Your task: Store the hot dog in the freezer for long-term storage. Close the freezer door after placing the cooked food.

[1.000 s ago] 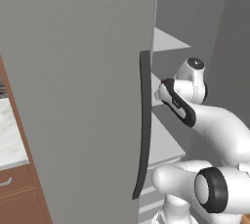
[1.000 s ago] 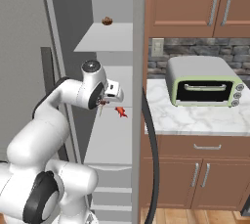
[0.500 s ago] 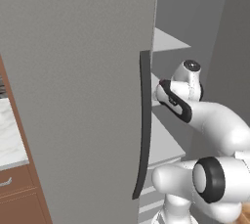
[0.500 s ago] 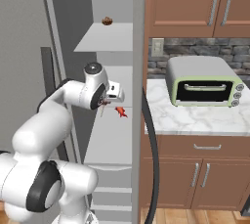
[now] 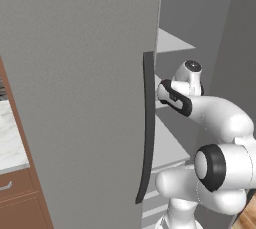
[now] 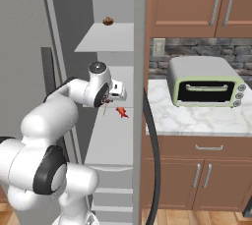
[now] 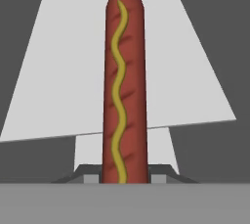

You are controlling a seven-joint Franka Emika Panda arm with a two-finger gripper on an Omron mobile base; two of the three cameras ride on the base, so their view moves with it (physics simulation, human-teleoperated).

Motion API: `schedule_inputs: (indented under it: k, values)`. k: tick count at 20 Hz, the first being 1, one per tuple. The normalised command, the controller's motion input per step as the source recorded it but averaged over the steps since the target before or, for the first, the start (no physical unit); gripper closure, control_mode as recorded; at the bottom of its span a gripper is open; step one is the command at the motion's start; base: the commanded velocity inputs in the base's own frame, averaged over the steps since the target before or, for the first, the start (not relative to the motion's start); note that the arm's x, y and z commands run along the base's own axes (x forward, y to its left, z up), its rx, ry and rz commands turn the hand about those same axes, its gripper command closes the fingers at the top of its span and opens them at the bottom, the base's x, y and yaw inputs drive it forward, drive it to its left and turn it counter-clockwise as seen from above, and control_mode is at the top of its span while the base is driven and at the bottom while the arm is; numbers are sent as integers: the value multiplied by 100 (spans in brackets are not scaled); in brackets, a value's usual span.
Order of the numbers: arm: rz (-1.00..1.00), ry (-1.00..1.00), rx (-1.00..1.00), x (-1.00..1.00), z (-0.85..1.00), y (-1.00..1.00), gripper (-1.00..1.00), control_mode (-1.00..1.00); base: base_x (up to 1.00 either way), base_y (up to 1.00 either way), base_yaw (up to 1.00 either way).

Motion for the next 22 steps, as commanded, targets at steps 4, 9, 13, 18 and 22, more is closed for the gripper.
schedule_inputs:
  k: [4,9,13,18,22]
  values:
    - [1,0,4,16,0,0,100,-100,0,0,0]
    - [0,0,0,8,-5,0,100,-100,0,0,0]
    - [0,0,0,16,-10,0,100,-100,0,0,0]
    - [0,0,0,24,-9,0,100,-100,0,0,0]
    - [0,0,0,30,-4,0,100,-100,0,0,0]
